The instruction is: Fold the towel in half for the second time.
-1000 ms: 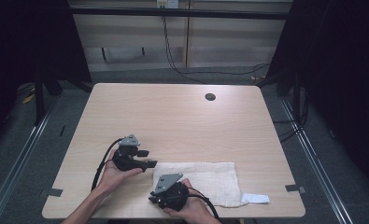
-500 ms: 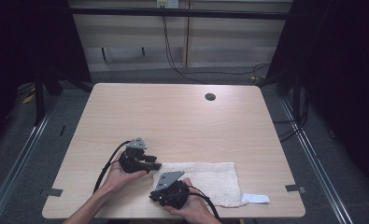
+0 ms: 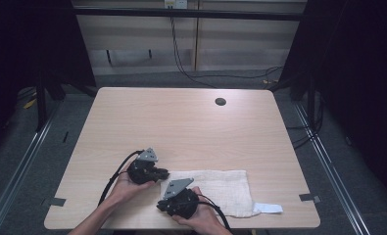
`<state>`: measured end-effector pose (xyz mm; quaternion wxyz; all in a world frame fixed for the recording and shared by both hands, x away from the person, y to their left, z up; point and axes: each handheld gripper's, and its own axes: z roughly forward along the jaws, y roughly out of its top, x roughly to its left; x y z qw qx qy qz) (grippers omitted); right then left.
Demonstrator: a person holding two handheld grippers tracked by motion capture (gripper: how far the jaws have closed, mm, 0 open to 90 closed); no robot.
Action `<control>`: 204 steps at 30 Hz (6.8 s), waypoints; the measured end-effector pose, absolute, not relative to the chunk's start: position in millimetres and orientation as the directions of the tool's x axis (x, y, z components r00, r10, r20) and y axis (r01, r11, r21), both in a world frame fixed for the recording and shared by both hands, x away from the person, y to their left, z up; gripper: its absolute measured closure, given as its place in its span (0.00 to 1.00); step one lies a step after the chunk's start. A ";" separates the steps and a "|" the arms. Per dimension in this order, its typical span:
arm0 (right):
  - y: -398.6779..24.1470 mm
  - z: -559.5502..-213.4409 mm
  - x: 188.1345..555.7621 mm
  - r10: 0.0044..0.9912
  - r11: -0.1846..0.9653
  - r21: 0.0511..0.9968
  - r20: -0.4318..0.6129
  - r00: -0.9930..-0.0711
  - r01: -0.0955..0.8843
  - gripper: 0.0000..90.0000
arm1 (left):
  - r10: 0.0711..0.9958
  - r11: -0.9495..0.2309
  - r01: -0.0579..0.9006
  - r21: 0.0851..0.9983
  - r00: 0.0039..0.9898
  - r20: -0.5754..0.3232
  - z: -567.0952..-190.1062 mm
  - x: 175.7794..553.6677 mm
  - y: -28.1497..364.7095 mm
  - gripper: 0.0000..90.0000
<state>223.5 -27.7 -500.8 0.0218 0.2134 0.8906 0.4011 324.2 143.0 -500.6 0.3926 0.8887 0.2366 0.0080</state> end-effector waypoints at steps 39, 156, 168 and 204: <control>-28.3 -456.1 223.9 0.394 0.451 0.797 0.226 -0.891 0.402 0.96 | 0.423 -0.393 0.481 0.784 0.851 -0.311 -457.9 331.2 173.4 0.97; -145.1 -484.0 199.1 0.625 0.401 0.736 0.215 -0.750 0.546 0.69 | 0.354 -0.485 0.512 0.709 0.856 -0.377 -491.6 341.8 46.4 0.84; -159.6 -483.7 208.5 0.672 0.380 0.722 0.214 -0.709 0.578 0.58 | 0.347 -0.441 0.480 0.758 0.870 -0.350 -478.7 341.8 55.6 0.65; -227.6 -457.7 220.6 0.756 0.266 0.794 0.180 -0.629 0.547 0.55 | 0.525 -0.437 0.522 0.732 0.809 -0.264 -448.4 288.5 179.3 0.46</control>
